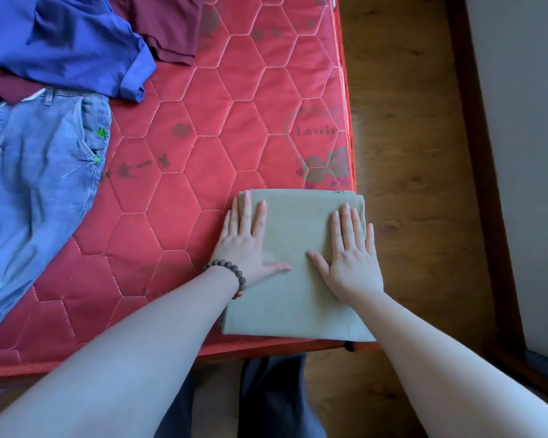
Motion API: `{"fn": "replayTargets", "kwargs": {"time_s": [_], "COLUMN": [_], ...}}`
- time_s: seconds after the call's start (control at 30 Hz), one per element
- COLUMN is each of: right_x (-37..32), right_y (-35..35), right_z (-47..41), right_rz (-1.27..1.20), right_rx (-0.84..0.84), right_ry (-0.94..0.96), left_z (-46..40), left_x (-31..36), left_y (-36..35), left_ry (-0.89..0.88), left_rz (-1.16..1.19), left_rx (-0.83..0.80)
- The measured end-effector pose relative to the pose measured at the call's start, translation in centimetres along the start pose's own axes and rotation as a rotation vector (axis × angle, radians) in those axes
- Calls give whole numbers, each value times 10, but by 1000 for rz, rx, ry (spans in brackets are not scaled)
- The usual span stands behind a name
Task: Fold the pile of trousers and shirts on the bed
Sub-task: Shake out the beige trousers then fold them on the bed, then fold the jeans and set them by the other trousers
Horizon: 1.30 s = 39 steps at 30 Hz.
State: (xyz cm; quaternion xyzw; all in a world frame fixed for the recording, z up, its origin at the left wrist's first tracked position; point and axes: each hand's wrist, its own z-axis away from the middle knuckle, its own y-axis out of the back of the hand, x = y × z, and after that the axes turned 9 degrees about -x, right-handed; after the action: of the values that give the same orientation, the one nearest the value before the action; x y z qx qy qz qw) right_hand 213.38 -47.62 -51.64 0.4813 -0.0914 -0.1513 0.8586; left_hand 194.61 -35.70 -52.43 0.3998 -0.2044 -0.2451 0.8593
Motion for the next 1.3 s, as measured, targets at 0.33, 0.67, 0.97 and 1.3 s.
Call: {"fn": "replayTargets", "kwargs": {"time_s": [0.33,0.67,0.97,1.3], "right_x": [23,16,-48,-165], "right_y": [-50,-39,93,247], "right_z": [51,48,97,166], "right_rz": [-26,30,-99,-201], "right_rx": [107,6,34,188], "right_ry": [36,-30,-33,176], "left_z": [49,50,149,314], "left_x": [-16,-11,-30,-123], "left_y": [-41,-28,86,193], "left_ry": [-102,-39,92,350], "left_rz": [-86,-67,51,142], "left_rx": [110,-8,83,317]}}
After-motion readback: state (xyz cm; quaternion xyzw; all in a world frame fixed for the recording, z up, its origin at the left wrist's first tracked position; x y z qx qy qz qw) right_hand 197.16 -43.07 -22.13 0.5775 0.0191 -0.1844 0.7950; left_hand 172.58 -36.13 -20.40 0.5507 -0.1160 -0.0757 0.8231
